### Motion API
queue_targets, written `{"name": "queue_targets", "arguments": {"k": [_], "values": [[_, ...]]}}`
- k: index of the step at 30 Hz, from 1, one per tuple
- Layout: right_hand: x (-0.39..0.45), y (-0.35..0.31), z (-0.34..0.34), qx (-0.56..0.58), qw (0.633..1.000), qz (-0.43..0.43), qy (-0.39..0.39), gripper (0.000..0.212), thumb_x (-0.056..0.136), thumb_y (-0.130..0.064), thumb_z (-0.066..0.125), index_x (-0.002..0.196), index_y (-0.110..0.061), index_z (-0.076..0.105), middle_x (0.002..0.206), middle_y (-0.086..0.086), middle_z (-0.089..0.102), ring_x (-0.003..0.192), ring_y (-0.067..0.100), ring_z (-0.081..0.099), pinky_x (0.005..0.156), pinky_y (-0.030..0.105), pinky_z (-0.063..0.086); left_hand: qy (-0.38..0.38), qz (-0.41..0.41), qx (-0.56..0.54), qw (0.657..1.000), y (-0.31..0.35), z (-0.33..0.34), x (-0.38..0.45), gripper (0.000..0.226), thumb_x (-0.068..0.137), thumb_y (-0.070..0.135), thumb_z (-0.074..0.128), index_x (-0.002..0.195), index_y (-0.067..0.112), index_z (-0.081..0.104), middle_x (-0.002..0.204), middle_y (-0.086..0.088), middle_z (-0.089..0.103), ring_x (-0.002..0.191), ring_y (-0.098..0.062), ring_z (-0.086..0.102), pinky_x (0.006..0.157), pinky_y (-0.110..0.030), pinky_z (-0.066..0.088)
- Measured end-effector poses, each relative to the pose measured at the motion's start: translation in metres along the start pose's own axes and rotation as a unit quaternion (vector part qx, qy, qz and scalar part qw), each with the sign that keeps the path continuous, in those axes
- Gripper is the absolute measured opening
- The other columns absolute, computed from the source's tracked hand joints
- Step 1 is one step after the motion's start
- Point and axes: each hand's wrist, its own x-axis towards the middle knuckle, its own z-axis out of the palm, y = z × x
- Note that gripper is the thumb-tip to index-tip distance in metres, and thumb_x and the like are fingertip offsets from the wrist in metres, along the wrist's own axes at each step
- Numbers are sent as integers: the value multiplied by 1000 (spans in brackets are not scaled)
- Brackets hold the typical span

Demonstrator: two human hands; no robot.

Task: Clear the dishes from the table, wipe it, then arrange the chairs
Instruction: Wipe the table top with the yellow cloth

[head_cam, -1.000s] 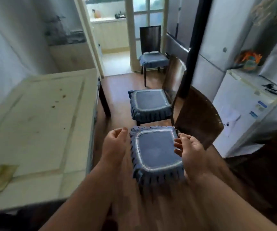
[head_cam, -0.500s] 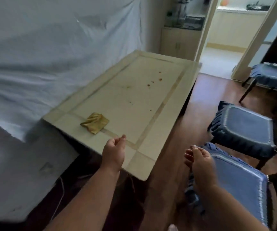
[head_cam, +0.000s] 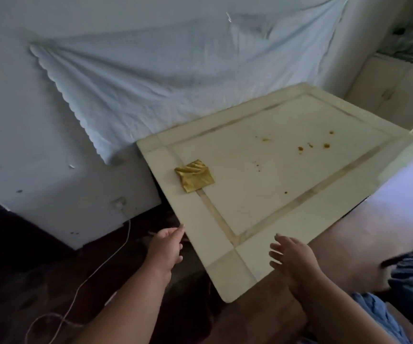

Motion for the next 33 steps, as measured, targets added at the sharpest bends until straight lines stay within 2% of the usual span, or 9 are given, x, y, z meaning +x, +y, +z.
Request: {"name": "queue_targets", "arguments": {"k": [5,11,13,17,20,25,27,29,33], "values": [[15,-3,39,-66,997,-9,-28,23,110,-26,62,124,-8,66,119,13,71,110,31,70,94,49,60,35,-21,15,999,-5,-24,22,20,104,47,66,111,28,68,119,-2,69,110,-21,67,93,-48,62],[40,-22,97,-152,987,-61,-9,19,108,-32,64,119,-18,70,112,5,76,105,25,72,99,53,61,59,3,16,998,12,-28,79,33,104,44,66,126,20,69,112,-2,71,101,-18,70,93,-46,62],[56,-36,124,-203,973,-114,2,25,107,-34,65,123,-16,72,106,1,77,99,22,72,94,50,61,59,24,22,998,22,-27,112,39,104,44,67,130,16,69,118,0,72,109,-19,70,101,-47,60],[99,-70,195,-354,907,-227,-5,29,105,-37,66,128,-19,71,113,-4,74,103,15,69,89,36,54,67,68,86,992,54,-25,201,44,104,42,67,135,11,66,126,-1,71,118,-20,67,103,-40,54],[141,-86,249,-463,826,-320,-36,40,106,-41,62,140,-20,65,139,2,67,126,24,63,105,43,52,79,113,182,974,81,-23,274,43,102,45,65,132,15,67,130,-3,72,123,-25,66,103,-41,53],[213,-86,321,-638,661,-380,-113,69,108,-62,33,170,-31,30,181,-6,20,168,22,12,135,47,19,89,233,336,908,113,-17,385,38,102,36,65,129,10,69,134,-10,66,124,-31,62,104,-40,48],[246,-77,336,-672,638,-351,-135,77,106,-68,21,174,-33,11,182,-6,-3,168,17,-12,137,45,2,95,271,386,876,119,-14,424,37,99,28,67,129,7,68,139,-13,63,129,-35,58,110,-44,45],[272,-68,350,-696,638,-301,-135,80,109,-67,23,174,-30,-6,180,-4,-20,162,15,-31,135,42,-13,91,296,419,853,122,-11,459,40,95,18,67,132,2,66,145,-18,59,138,-37,52,118,-47,39],[297,-66,378,-728,606,-310,-85,80,107,-69,12,170,-31,-21,174,-7,-34,156,12,-42,132,44,-19,103,320,439,833,122,-7,510,44,88,8,62,130,-5,63,151,-26,54,146,-44,46,124,-55,35]]}}
